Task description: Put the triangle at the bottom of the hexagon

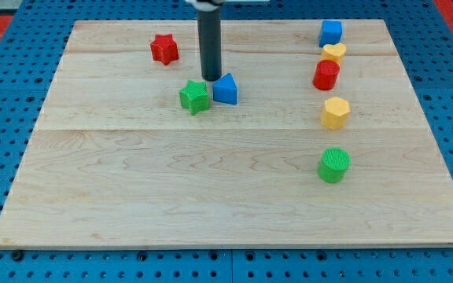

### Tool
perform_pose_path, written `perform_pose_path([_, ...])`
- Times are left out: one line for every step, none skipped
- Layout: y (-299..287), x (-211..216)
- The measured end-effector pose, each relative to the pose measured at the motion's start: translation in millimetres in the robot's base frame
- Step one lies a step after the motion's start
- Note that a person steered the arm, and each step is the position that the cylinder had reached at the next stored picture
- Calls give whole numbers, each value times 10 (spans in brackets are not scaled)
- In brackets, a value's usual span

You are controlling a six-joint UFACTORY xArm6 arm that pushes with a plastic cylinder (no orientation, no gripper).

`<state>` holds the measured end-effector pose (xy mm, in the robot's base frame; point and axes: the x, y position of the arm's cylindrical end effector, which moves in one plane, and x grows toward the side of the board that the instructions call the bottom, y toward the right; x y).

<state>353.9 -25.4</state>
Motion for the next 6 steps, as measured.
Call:
perform_pose_path([382, 293])
perform_pose_path([481, 597])
perform_pose_path([805, 714])
perform_pose_path([891, 921])
perform_pose_path([998, 823])
perform_pose_path([847, 555])
